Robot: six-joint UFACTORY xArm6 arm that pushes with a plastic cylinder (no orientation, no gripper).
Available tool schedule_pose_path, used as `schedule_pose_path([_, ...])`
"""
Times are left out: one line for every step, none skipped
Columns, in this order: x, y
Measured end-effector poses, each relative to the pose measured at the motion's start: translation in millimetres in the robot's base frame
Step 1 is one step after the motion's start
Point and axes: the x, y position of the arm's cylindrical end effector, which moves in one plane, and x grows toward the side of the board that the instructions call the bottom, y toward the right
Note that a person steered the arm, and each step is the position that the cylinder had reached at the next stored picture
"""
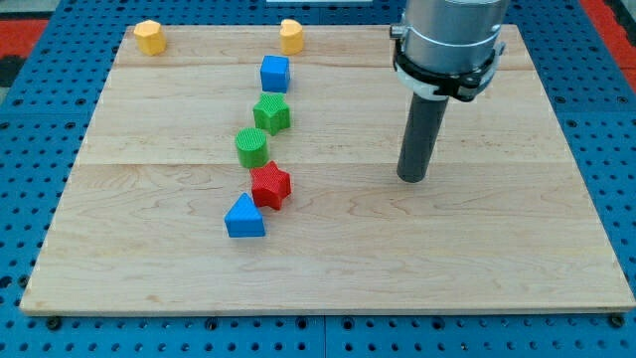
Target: Place your arm right to the red circle
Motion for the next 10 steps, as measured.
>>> schedule_pose_path([-3.9,-5.1])
schedule_pose_path([-3.9,-5.1])
schedule_pose_path([10.5,-5.1])
schedule_pose_path([17.0,-5.1])
schedule_pose_path([21.9,3.5])
schedule_pose_path([8.9,24.9])
schedule_pose_path([-24.8,83.6])
schedule_pose_path([-72.9,128.2])
schedule_pose_path([-141.7,144.8])
schedule_pose_path([-172.1,190.1])
